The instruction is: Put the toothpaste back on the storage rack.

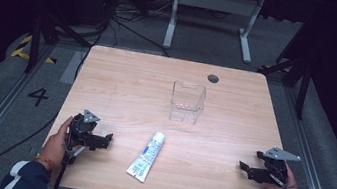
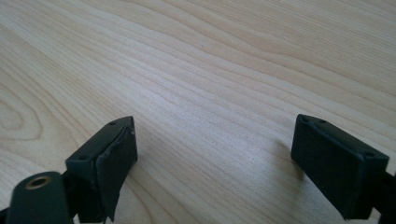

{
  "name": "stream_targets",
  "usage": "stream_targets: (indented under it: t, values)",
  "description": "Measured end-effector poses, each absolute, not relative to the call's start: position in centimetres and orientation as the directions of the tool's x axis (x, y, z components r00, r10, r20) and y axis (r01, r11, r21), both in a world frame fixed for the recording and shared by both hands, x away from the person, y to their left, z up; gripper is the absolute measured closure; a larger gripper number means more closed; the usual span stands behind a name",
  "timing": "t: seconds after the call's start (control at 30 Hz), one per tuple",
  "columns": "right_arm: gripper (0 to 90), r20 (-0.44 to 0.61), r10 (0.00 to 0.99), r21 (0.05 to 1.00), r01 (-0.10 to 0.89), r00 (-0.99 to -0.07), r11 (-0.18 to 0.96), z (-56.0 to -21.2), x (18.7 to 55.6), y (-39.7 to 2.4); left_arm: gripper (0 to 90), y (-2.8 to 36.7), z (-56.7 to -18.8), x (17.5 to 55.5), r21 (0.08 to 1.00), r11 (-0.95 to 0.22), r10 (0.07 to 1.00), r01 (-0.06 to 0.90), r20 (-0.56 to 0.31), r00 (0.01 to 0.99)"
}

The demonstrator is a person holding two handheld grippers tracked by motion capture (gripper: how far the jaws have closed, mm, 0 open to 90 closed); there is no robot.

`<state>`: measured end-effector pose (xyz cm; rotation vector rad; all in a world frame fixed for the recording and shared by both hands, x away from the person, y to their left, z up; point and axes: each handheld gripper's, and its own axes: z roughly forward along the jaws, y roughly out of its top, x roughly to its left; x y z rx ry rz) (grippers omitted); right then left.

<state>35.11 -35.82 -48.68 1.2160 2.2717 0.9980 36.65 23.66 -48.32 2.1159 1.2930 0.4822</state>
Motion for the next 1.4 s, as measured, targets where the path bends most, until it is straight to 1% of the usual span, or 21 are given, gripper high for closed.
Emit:
stream_targets:
  t: [0.1,0.2,0.27,0.33,0.5,0.6,0.67,0.73,0.77,0.83,0.93,1.0,1.13,1.4]
  values:
    - [14.6,0.003,0.842,0.735,0.572,-0.539,0.364,-48.7,34.9,-35.7,0.6,24.1,-48.3,36.7,0.662,-0.374,0.862,0.650,-0.011,0.507]
    - [14.5,0.002,0.841,0.735,0.571,-0.542,0.366,-48.7,35.0,-35.7,0.8,24.4,-48.3,36.7,0.664,-0.398,0.848,0.633,0.003,0.530]
    - [13.2,-0.026,0.823,0.731,0.550,-0.568,0.403,-48.5,35.0,-35.8,0.8,24.6,-48.3,36.6,0.659,-0.399,0.847,0.638,-0.001,0.531]
    - [14.8,-0.048,0.808,0.726,0.535,-0.588,0.432,-48.4,34.8,-35.8,0.8,24.6,-48.3,36.6,0.658,-0.405,0.843,0.634,0.000,0.538]
    - [14.7,-0.104,0.773,0.720,0.489,-0.626,0.493,-48.2,34.6,-35.7,0.6,24.7,-48.4,36.6,0.665,-0.407,0.834,0.627,-0.009,0.551]
    - [14.7,-0.084,0.762,0.695,0.511,-0.642,0.506,-47.9,35.1,-35.8,0.4,24.8,-48.3,36.6,0.663,-0.412,0.832,0.626,-0.007,0.555]
    - [16.9,-0.084,0.741,0.680,0.505,-0.666,0.531,-47.7,35.3,-35.8,0.4,24.8,-48.3,36.6,0.664,-0.414,0.830,0.623,-0.006,0.558]
    - [21.8,-0.104,0.720,0.673,0.484,-0.687,0.559,-47.4,35.3,-35.6,0.4,24.8,-48.4,36.6,0.665,-0.416,0.826,0.620,-0.009,0.564]
    - [21.4,-0.122,0.711,0.675,0.467,-0.693,0.571,-47.1,35.3,-35.4,0.5,24.9,-48.3,36.5,0.660,-0.431,0.815,0.615,-0.008,0.579]
    - [21.5,-0.120,0.691,0.686,0.444,-0.712,0.577,-46.5,35.3,-34.8,0.9,25.1,-48.3,36.2,0.660,-0.464,0.783,0.591,-0.006,0.621]
    - [22.1,-0.119,0.657,0.688,0.415,-0.744,0.595,-46.0,35.5,-33.9,4.4,25.2,-48.3,36.1,0.674,-0.480,0.770,0.562,0.017,0.638]
    - [23.2,-0.136,0.634,0.679,0.395,-0.761,0.619,-45.8,35.7,-33.2,5.9,25.2,-48.3,36.0,0.676,-0.477,0.768,0.562,0.010,0.640]
    - [23.2,-0.141,0.579,0.678,0.348,-0.803,0.648,-45.0,36.1,-31.5,5.2,25.2,-48.3,36.0,0.674,-0.474,0.770,0.567,0.004,0.638]
    - [23.2,-0.167,0.437,0.681,0.217,-0.884,0.700,-42.9,37.3,-26.8,5.1,25.2,-48.3,35.8,0.673,-0.468,0.776,0.573,0.002,0.631]
